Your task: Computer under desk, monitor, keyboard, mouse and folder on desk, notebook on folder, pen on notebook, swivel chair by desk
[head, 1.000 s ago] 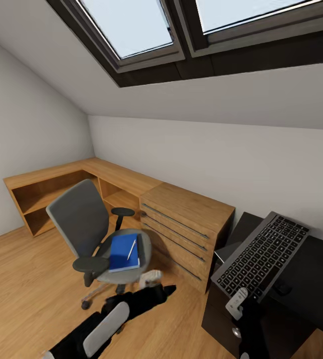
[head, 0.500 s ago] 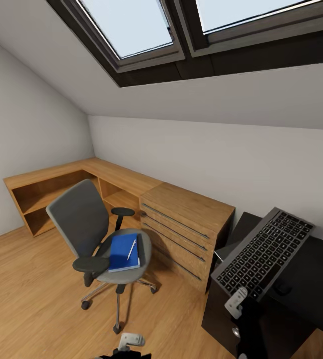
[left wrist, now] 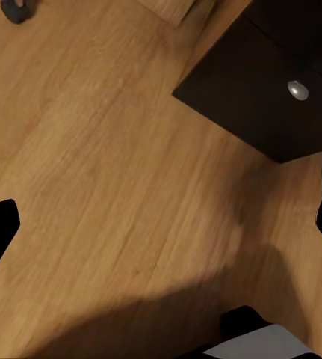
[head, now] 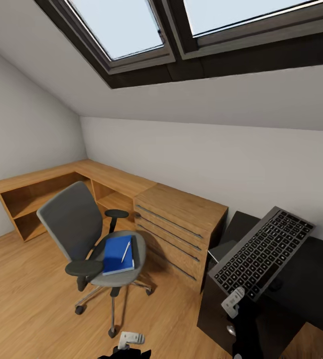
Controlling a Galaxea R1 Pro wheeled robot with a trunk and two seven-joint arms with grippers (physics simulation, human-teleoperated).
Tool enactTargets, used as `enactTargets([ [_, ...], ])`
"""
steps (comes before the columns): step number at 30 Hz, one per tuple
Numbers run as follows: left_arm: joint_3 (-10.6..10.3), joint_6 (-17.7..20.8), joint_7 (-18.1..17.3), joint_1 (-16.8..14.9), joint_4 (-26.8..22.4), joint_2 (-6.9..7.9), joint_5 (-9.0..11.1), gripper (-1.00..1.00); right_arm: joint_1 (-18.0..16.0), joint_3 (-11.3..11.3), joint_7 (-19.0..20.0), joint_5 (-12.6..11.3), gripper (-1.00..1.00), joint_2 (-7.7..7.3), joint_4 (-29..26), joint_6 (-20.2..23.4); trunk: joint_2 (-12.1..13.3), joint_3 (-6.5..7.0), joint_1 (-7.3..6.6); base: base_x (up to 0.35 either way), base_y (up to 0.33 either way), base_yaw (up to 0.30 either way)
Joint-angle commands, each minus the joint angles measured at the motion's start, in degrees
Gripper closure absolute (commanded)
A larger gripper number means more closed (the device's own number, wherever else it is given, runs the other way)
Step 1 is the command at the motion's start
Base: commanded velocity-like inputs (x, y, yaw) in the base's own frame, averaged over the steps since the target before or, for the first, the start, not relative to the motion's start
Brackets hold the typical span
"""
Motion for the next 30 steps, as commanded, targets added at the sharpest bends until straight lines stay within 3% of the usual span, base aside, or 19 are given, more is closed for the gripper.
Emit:
enactTargets([
  [1, -0.46, -0.31, -0.18, -0.07, 0.15, -0.08, 0.58, -1.0, -0.1, 0.15, 0.63, 0.29, 1.0, -0.04, 0.03, 0.53, -0.05, -0.01, 0.0, 0.0, 0.0, -0.21],
  [7, -0.45, -0.31, -0.18, -0.07, 0.35, -0.58, 0.6, -1.0, -0.1, -0.14, 4.1, 0.29, 1.0, -0.04, 0.17, 0.53, -0.05, 0.33, 0.0, 0.0, 0.0, -0.228],
  [30, -0.53, -0.22, -0.18, -0.07, 0.36, -0.65, 0.54, -1.0, -0.1, -0.17, 5.24, 0.2, 1.0, 0.05, 1.64, 0.53, -0.05, 1.5, 0.0, -0.022, 0.002, -0.248],
])
